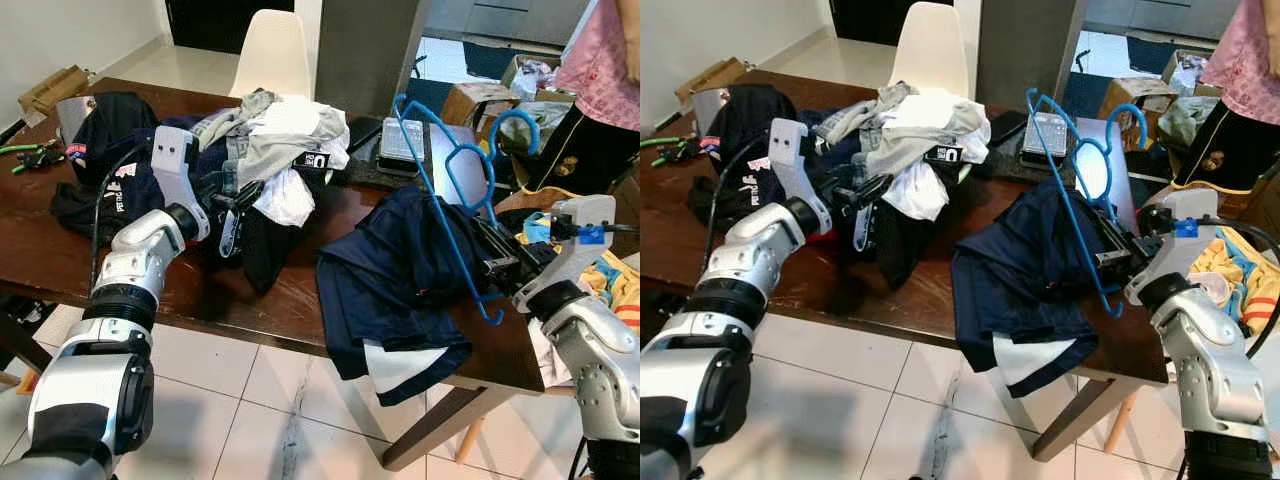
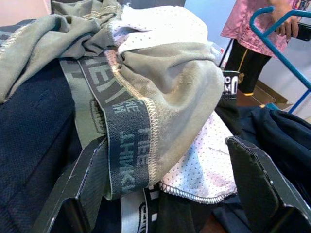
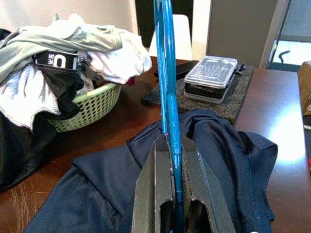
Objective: Hang hanger
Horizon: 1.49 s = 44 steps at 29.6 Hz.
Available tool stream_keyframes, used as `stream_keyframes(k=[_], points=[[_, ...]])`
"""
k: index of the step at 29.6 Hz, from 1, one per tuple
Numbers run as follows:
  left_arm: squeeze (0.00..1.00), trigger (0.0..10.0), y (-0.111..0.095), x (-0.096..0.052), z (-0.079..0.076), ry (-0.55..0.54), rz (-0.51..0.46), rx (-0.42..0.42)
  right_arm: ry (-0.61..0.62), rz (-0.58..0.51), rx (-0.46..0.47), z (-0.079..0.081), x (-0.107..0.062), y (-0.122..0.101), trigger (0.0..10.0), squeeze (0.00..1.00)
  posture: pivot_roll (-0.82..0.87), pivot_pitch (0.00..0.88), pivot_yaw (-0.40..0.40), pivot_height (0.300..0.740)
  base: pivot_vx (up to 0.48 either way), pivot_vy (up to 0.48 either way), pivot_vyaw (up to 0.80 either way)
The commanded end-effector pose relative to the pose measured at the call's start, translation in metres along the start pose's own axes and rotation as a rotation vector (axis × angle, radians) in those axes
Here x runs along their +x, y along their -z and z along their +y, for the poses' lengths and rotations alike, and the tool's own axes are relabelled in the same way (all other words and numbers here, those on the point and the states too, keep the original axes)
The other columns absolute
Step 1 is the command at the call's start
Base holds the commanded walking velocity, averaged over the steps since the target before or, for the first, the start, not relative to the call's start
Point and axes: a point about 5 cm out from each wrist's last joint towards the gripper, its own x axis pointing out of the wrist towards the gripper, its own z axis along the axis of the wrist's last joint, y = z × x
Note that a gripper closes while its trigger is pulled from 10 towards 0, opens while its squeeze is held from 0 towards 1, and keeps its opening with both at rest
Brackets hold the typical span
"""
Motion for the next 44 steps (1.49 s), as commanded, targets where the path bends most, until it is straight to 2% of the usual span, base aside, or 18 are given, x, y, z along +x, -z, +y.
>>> stream_keyframes(k=[1, 5, 6, 7, 8, 29, 31, 32, 33, 34, 35, 38, 39, 40, 41, 42, 43, 44], points=[[0.0, 10.0, 0.002, 0.004, -0.005, 0.033, 0.007, -0.004, -0.008, -0.011, -0.007, 0.003, -0.001, -0.005, 10.0, 0.0, -0.06, 0.181, -0.044, 0.74, 0.0, 0.0, 0.0], [0.0, 10.0, 0.003, 0.004, -0.006, 0.043, 0.009, -0.009, -0.005, -0.009, -0.009, 0.002, -0.002, -0.006, 10.0, 0.0, -0.06, 0.182, -0.045, 0.74, 0.0, 0.0, 0.0], [0.0, 3.8, 0.004, 0.004, -0.006, 0.045, 0.007, -0.01, -0.003, -0.009, -0.009, 0.002, -0.003, -0.006, 10.0, 0.0, -0.06, 0.181, -0.045, 0.74, 0.0, 0.0, 0.0], [0.0, 3.8, 0.004, 0.004, -0.006, 0.045, 0.007, -0.01, -0.003, -0.009, -0.009, 0.002, -0.003, -0.006, 10.0, 0.0, -0.06, 0.181, -0.045, 0.74, 0.0, 0.0, 0.0], [0.0, 0.0, 0.004, 0.004, -0.007, 0.044, 0.003, -0.013, -0.002, -0.009, -0.01, 0.002, -0.003, -0.006, 10.0, 0.0, -0.06, 0.181, -0.044, 0.74, 0.0, 0.0, 0.0], [0.0, 0.0, -0.019, 0.003, 0.004, 0.013, -0.088, -0.006, 0.013, -0.017, -0.01, 0.0, -0.003, -0.008, 10.0, 0.0, -0.05, 0.171, -0.039, 0.74, 0.0, 0.0, 0.0], [0.0, 0.0, -0.032, 0.006, 0.001, 0.009, -0.152, 0.006, 0.01, -0.02, -0.008, 0.001, -0.002, -0.008, 10.0, 0.0, -0.05, 0.164, -0.041, 0.74, 0.0, 0.0, 0.0], [0.0, 0.0, -0.032, 0.006, 0.001, 0.009, -0.152, 0.006, 0.01, -0.02, -0.008, 0.001, -0.002, -0.008, 10.0, 0.0, -0.05, 0.164, -0.041, 0.74, 0.0, 0.0, 0.0], [0.0, 0.0, -0.043, 0.008, -0.002, 0.013, -0.204, 0.013, 0.008, -0.022, -0.007, 0.002, -0.001, -0.008, 10.0, 0.0, -0.05, 0.163, -0.041, 0.74, 0.0, 0.0, 0.0], [0.0, 0.0, -0.043, 0.008, -0.002, 0.013, -0.204, 0.013, 0.008, -0.022, -0.007, 0.002, -0.001, -0.008, 10.0, 0.0, -0.05, 0.163, -0.041, 0.74, 0.0, 0.0, 0.0], [0.0, 0.0, -0.062, 0.01, -0.006, 0.015, -0.271, 0.042, 0.006, -0.024, -0.006, 0.002, 0.0, -0.008, 10.0, 0.0, -0.05, 0.16, -0.041, 0.74, 0.0, 0.0, 0.0], [0.0, 0.0, -0.062, 0.01, -0.006, 0.015, -0.271, 0.042, 0.006, -0.024, -0.006, 0.002, 0.0, -0.008, 10.0, 0.0, -0.05, 0.16, -0.041, 0.74, 0.0, 0.0, 0.0], [0.0, 0.0, -0.079, 0.012, -0.01, 0.017, -0.331, 0.06, 0.004, -0.028, -0.004, 0.003, 0.001, -0.008, 10.0, 0.0, -0.04, 0.157, -0.04, 0.74, 0.0, 0.0, 0.0], [0.0, 0.0, -0.118, 0.012, -0.024, 0.083, -0.444, 0.105, 0.002, -0.042, 0.004, 0.004, 0.004, -0.009, 10.0, 0.0, -0.03, 0.141, -0.033, 0.74, 0.0, 0.0, 0.0], [0.0, 0.0, -0.149, 0.01, -0.044, 0.152, -0.526, 0.188, 0.0, -0.056, 0.013, 0.006, 0.007, -0.01, 10.0, 0.0, -0.02, 0.133, -0.031, 0.74, 0.0, 0.0, 0.0], [0.0, 0.0, -0.149, 0.01, -0.044, 0.152, -0.526, 0.188, 0.0, -0.056, 0.013, 0.006, 0.007, -0.01, 10.0, 0.0, -0.02, 0.133, -0.031, 0.74, 0.0, 0.0, 0.0], [0.0, 0.0, -0.172, 0.005, -0.065, 0.224, -0.598, 0.234, -0.006, -0.072, 0.023, 0.008, 0.01, -0.011, 10.0, 0.0, -0.01, 0.121, -0.026, 0.74, 0.0, 0.0, 0.0], [0.0, 0.0, -0.186, 0.001, -0.079, 0.266, -0.646, 0.266, -0.011, -0.084, 0.029, 0.01, 0.013, -0.011, 10.0, 0.0, -0.01, 0.119, -0.026, 0.74, 0.0, 0.0, 0.0]])
